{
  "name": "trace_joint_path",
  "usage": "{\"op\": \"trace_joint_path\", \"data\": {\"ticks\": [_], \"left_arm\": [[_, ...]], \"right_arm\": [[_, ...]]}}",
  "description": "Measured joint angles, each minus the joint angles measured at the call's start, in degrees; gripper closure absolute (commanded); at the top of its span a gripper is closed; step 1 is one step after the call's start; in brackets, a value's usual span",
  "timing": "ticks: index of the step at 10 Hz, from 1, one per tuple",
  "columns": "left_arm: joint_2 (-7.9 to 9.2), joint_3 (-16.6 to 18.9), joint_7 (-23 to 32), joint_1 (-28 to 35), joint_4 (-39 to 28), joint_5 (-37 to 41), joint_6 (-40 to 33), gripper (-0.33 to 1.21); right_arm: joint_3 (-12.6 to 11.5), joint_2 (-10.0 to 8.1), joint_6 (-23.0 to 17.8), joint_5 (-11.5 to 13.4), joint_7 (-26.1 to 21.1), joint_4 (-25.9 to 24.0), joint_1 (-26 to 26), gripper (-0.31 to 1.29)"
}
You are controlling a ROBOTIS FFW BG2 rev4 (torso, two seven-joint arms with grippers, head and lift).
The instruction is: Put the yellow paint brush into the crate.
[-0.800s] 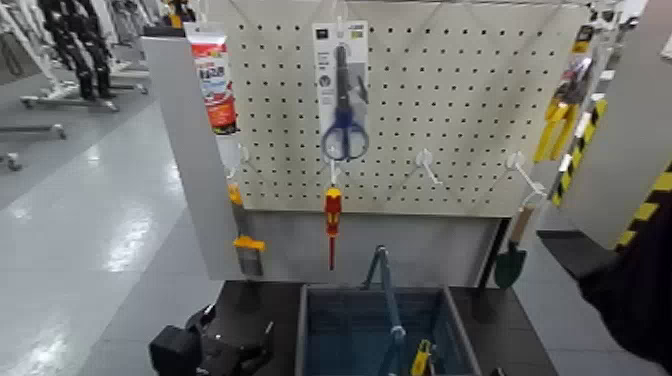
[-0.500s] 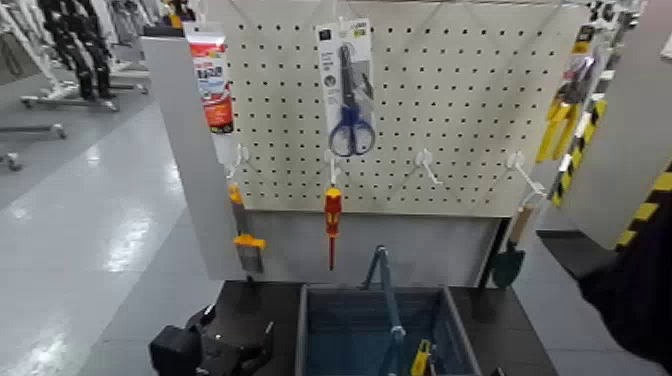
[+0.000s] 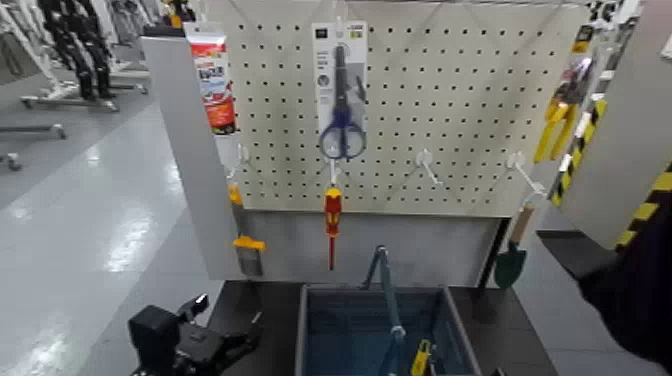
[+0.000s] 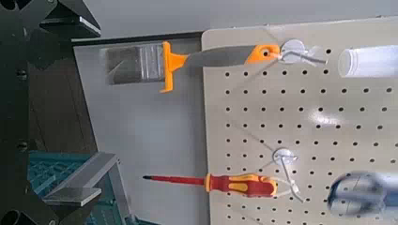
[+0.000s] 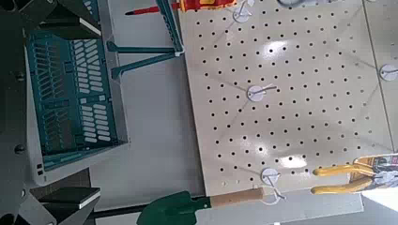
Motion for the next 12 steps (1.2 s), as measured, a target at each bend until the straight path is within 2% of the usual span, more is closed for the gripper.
{"op": "trace_joint_path", "data": {"ticks": [2,4,7,9,12], "left_arm": [[0.85,3.43,-5.4,-2.24,-0.28,2.13,3.75,0.12],[3.11,4.97,-10.39,-4.87,-0.22,3.8,8.19,0.12],[6.13,7.73,-15.13,-8.85,1.22,4.91,11.66,0.12],[8.49,7.38,-19.01,-12.91,4.64,5.65,13.17,0.12],[11.36,4.69,-23.21,-20.03,10.94,6.56,13.42,0.12]], "right_arm": [[0.02,0.01,0.0,0.0,0.05,0.0,0.0,0.12],[0.08,-0.02,0.03,0.0,0.04,0.0,0.0,0.12],[0.3,-0.08,0.22,-0.03,0.08,0.0,-0.07,0.12],[0.45,-0.15,0.3,-0.02,0.08,0.0,-0.21,0.12],[0.61,-0.17,0.36,-0.02,0.08,0.0,-0.33,0.13]]}}
